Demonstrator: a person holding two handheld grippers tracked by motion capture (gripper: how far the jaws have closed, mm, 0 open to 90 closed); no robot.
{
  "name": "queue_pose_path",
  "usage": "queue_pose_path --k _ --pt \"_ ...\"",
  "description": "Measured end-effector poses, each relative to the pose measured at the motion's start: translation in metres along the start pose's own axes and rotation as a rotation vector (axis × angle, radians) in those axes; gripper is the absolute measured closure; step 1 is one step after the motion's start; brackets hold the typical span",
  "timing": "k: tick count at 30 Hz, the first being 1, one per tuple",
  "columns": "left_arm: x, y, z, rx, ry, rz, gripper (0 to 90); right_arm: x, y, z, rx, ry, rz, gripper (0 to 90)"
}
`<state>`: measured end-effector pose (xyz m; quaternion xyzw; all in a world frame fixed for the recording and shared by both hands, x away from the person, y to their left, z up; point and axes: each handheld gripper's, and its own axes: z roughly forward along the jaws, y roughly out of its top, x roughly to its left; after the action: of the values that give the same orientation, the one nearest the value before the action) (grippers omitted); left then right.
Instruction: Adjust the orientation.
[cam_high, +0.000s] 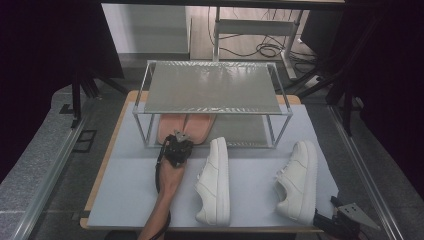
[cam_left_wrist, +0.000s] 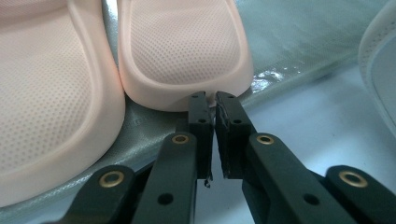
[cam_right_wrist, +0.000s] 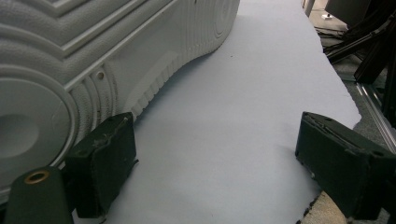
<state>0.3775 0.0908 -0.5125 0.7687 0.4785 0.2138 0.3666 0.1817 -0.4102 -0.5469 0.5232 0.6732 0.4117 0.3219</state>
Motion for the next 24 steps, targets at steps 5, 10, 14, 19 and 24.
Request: queue_pose_path --k 5,10,14,19,24 --pt "-0.002 -0.002 -0.009 -0.013 -0.015 -0.007 81.5 0.000 0.000 0.000 0.000 0.000 0.000 12.0" --pt "-0.002 -0.006 -0.022 -0.024 -0.028 -0.019 74.1 0.000 0.000 0.000 0.000 0.000 -0.001 12.0" --pt "0.001 -0.011 -0.035 -0.033 -0.030 -0.024 67.7 0.000 0.000 0.000 -0.001 -0.001 -0.001 12.0" --pt "0.006 -0.019 -0.051 -0.025 -0.025 -0.005 58.2 0.000 0.001 0.000 0.008 0.000 -0.002 12.2" --pt "0.009 -0.029 -0.062 -0.013 -0.038 -0.002 48.2 0.000 0.002 0.000 0.020 0.002 -0.002 12.3"
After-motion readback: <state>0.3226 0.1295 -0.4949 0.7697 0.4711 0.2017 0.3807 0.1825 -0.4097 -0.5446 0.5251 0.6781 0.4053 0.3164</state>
